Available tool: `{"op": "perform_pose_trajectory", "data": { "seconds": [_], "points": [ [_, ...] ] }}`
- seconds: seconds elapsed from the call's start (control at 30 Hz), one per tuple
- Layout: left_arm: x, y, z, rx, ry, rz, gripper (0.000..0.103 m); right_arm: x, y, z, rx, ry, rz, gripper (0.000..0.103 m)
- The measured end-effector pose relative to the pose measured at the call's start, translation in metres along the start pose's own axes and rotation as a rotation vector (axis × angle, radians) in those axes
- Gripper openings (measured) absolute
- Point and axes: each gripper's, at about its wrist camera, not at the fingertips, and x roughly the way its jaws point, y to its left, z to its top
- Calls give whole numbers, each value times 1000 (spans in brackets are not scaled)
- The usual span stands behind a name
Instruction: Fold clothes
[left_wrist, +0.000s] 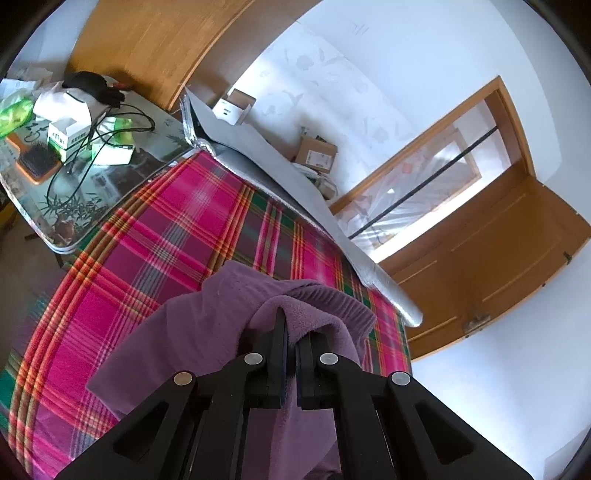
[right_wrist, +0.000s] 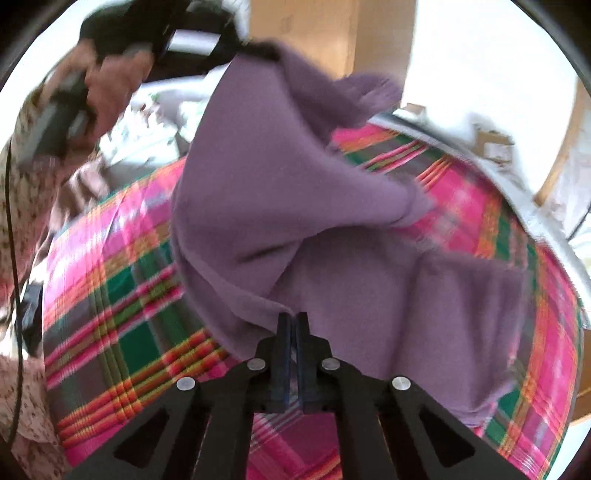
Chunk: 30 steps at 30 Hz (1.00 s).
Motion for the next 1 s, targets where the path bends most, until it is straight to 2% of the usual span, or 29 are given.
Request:
{"op": "perform_pose_trajectory", "data": {
  "seconds": [0.17, 0.67, 0.87, 1.0],
  "points": [
    [3, -1, 1, 4, 5, 3, 2, -29, -21, 8, 73, -101, -69, 2],
    [22, -2, 13, -4, 6, 20, 2, -57, -76, 26, 259, -241, -188, 2],
    [28, -2, 16, -10, 8, 22, 2, -72, -97, 37, 304, -304, -264, 2],
    [35, -3, 16, -9, 16, 27, 2, -74, -112, 42, 331, -307, -303, 2]
  ]
}}
